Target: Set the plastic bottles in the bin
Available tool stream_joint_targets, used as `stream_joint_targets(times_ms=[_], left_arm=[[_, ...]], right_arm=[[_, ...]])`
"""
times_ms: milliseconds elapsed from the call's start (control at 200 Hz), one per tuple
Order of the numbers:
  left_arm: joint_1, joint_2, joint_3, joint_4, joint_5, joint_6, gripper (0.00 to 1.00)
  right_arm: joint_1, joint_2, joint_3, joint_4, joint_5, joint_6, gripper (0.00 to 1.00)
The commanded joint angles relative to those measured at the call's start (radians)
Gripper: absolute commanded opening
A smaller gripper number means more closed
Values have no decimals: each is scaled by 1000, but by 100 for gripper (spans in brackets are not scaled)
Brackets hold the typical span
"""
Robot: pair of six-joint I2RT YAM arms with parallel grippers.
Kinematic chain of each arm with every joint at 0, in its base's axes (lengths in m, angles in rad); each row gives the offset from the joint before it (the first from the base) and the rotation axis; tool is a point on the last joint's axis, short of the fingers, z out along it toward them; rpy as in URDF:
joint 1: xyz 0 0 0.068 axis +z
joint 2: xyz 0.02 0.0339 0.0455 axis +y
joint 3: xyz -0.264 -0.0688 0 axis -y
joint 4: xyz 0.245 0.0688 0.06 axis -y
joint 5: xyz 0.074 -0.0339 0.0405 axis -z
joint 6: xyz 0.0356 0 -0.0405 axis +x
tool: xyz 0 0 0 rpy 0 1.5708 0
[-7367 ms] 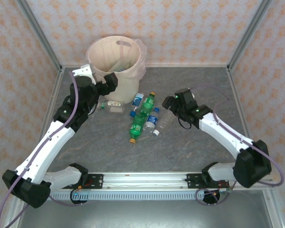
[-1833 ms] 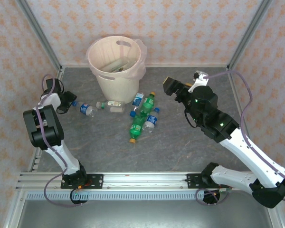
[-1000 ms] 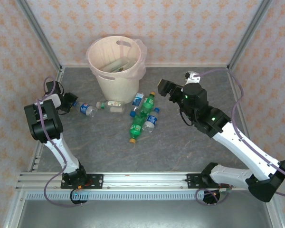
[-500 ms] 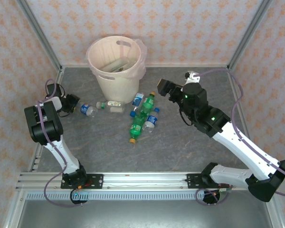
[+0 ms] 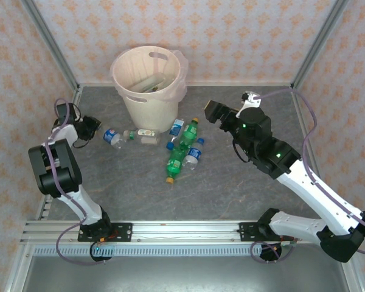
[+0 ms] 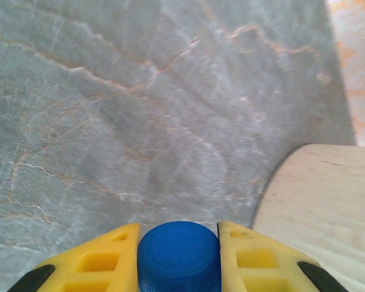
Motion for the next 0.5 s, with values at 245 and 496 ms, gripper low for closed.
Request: stream_joint_targets(times_ms=[245,496], left_arm=[[-20,-323,87,-36,-95,-70,25],[-146,-536,161,41,-322,-74,25]], right_arm=[[7,10,1,37,-55,12,100],[9,79,69,44,-92,-15,100]])
